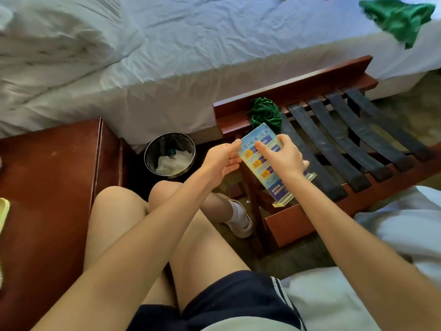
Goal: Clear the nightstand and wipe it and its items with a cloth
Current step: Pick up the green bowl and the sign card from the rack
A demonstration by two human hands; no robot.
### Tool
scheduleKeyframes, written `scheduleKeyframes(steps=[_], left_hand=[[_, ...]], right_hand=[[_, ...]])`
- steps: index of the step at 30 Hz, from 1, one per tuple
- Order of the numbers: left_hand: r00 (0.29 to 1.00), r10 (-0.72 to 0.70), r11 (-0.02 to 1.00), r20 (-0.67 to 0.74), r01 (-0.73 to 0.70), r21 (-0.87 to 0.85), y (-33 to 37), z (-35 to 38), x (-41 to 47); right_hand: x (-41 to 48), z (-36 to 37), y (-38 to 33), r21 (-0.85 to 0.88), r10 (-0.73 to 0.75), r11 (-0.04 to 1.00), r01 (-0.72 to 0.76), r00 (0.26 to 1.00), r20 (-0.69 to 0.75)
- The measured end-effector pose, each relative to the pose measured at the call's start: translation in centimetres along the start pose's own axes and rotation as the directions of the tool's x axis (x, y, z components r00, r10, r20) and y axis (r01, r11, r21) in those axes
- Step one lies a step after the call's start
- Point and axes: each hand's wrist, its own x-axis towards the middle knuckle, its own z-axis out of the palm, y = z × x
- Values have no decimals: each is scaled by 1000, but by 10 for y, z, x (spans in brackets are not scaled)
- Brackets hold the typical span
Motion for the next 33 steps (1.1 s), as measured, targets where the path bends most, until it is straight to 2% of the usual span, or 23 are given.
scheduleKeyframes(steps=[3, 6, 10, 13, 18, 22, 28, 33], left_hand=[[999, 43, 984, -29, -47, -172, 0, -14, -6], [995, 101, 969, 9, -97, -227, -4, -24, -16], [988, 154, 982, 30, -150, -113, -14, -48, -24], [980, 194, 980, -36, -195, -48, -15, -76, -25], [946, 256, 959, -199, -274, -68, 3, -128, -29], [908, 290, 946, -301, -320, -52, 14, -179, -27], [786, 284, 931, -549, -363, -38, 38, -253, -32], [659, 361, 908, -660, -410, 87, 48, -309, -35]], right_hand=[[-8, 21, -29, 34, -52, 998, 51, 999, 1], [-10, 38, -54, 120, -33, 992, 31, 999, 19], [-11, 59, -82, 179, -77, 981, 70, 996, 34], [-15, 79, -107, 175, -137, 977, 120, 987, 86], [-26, 113, -155, 236, -247, 950, 205, 956, 160], [-31, 142, -188, 383, -379, 884, 267, 890, 254], [-45, 196, -229, 356, -534, 840, 409, 735, 418], [-69, 242, -268, 353, -620, 785, 510, 639, 456]])
